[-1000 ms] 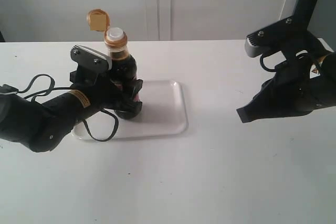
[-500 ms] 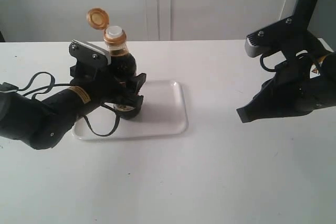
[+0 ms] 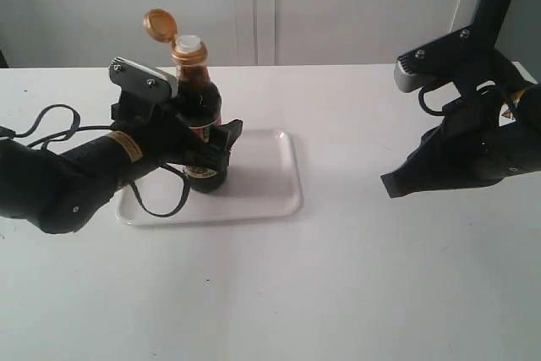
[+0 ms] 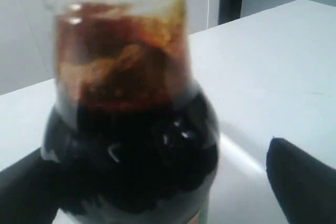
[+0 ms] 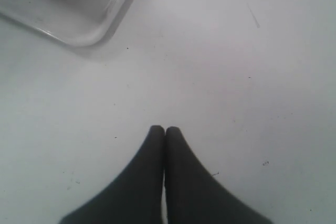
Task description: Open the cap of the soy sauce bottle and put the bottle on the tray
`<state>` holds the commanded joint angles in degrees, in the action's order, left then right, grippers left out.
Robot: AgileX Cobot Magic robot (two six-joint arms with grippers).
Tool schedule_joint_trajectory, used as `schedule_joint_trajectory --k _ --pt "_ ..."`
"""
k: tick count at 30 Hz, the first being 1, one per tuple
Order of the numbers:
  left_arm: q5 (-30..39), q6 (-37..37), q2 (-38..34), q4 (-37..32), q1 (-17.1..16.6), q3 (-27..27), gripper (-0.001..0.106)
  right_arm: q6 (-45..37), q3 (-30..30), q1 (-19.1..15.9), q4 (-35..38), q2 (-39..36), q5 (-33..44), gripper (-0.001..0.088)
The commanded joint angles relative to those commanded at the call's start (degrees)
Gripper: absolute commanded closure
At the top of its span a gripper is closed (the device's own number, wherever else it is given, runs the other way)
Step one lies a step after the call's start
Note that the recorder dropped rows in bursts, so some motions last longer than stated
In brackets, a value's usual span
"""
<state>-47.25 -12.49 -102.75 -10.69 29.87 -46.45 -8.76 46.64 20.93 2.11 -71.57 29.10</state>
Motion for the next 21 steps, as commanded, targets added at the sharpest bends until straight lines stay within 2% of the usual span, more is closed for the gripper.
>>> schedule_joint_trajectory --k 2,6,11,15,21 --pt "4.51 -0.24 0.8 -0.59 0.0 0.0 0.001 0.0 0.0 0.0 0.0 0.0 0.0 0.0868" --pt "14.12 -5.85 2.11 -3.98 0.0 0.0 0.001 0.0 0.0 0.0 0.0 0.0 0.0 0.0868" --pt "29.32 -7.38 4.88 -5.42 0.12 0.0 0.002 0.0 0.0 0.0 0.0 0.0 0.0 0.0868" --pt "37.79 -7.38 8.06 -6.18 0.22 0.0 0.004 0.0 0.0 0.0 0.0 0.0 0.0 0.0868" --pt "52.89 -7.38 13.11 -6.18 0.22 0.0 0.014 0.0 0.0 0.0 0.0 0.0 0.0 0.0868"
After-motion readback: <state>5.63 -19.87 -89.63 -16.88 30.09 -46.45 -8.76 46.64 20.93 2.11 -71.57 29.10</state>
